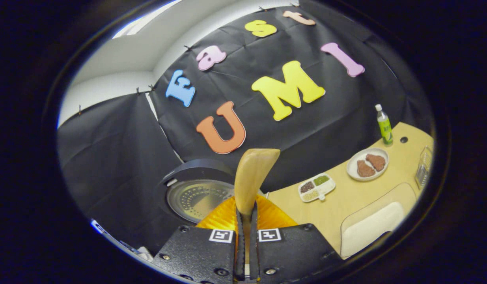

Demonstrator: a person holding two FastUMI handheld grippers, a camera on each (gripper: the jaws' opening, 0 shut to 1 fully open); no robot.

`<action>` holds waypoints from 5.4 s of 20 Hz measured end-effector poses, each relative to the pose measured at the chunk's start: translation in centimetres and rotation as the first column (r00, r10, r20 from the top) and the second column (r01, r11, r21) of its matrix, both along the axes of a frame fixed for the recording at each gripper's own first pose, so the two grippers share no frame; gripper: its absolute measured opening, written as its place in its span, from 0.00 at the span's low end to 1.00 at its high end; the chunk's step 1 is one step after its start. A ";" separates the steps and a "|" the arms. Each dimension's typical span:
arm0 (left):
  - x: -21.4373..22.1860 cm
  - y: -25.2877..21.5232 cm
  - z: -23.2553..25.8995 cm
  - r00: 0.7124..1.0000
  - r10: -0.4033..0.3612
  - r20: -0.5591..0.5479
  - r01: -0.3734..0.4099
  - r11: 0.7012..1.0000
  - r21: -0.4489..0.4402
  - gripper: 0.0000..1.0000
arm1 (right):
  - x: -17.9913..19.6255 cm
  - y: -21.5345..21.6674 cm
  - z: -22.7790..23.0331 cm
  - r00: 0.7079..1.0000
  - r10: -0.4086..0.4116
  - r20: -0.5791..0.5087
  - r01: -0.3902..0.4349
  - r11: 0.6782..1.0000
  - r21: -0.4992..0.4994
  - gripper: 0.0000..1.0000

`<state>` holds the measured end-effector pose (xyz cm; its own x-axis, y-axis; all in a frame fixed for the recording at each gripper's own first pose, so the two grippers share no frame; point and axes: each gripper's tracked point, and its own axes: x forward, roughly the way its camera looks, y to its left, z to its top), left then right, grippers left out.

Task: Close the left gripper, press the button to open the rice cooker; take a wooden spoon from the chopstick holder with the right hand, scoop a spoonful of rice and pour it into the rice cooker, then put the wooden spoon back into the chopstick holder.

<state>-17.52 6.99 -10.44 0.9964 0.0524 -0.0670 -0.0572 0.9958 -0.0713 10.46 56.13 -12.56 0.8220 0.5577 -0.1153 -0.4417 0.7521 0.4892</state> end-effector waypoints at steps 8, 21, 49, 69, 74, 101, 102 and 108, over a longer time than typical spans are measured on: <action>0.0 -0.2 -0.4 1.000 -0.004 -0.016 0.004 1.000 0.021 0.94 | -0.5 -0.6 0.6 0.974 -0.070 0.217 0.106 0.982 -0.159 0.10; 0.2 0.2 -1.2 0.999 0.029 -0.032 -0.028 0.999 0.040 0.95 | -3.9 1.0 2.3 0.861 0.054 0.505 0.144 0.928 -0.345 0.07; 2.7 -7.0 -1.5 0.996 -0.064 -0.060 0.065 0.998 0.022 0.94 | 4.2 -17.5 3.2 0.862 -0.102 0.496 0.328 0.859 -0.393 0.10; 5.0 -13.5 0.2 0.987 -0.154 -0.055 0.155 0.988 0.014 0.95 | 11.0 -42.1 1.7 0.873 -0.294 0.390 0.464 0.747 -0.475 0.12; 5.5 -15.3 0.2 0.985 -0.161 -0.069 0.164 0.985 0.049 0.94 | 11.8 -43.8 -0.9 0.903 -0.290 0.318 0.415 0.785 -0.461 0.12; 15.8 -16.1 2.6 0.995 -0.047 -0.087 0.052 0.997 0.050 0.94 | 8.6 -46.0 -1.6 0.937 -0.231 0.261 0.322 0.860 -0.396 0.95; 16.4 -16.3 2.9 0.995 -0.050 -0.082 0.053 0.998 0.042 0.94 | 7.8 -46.1 -1.0 0.932 -0.237 0.276 0.334 0.856 -0.394 0.95; 20.5 -16.7 4.7 0.997 -0.025 -0.069 0.031 0.997 0.076 0.94 | 3.5 -47.8 3.3 0.899 -0.266 0.349 0.404 0.810 -0.424 0.96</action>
<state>2.94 -9.68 -5.75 0.9908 0.0323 -0.1311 -0.0314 0.9995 0.0090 13.96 8.29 -9.28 0.9838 0.1735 -0.0460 -0.1762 0.9822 -0.0643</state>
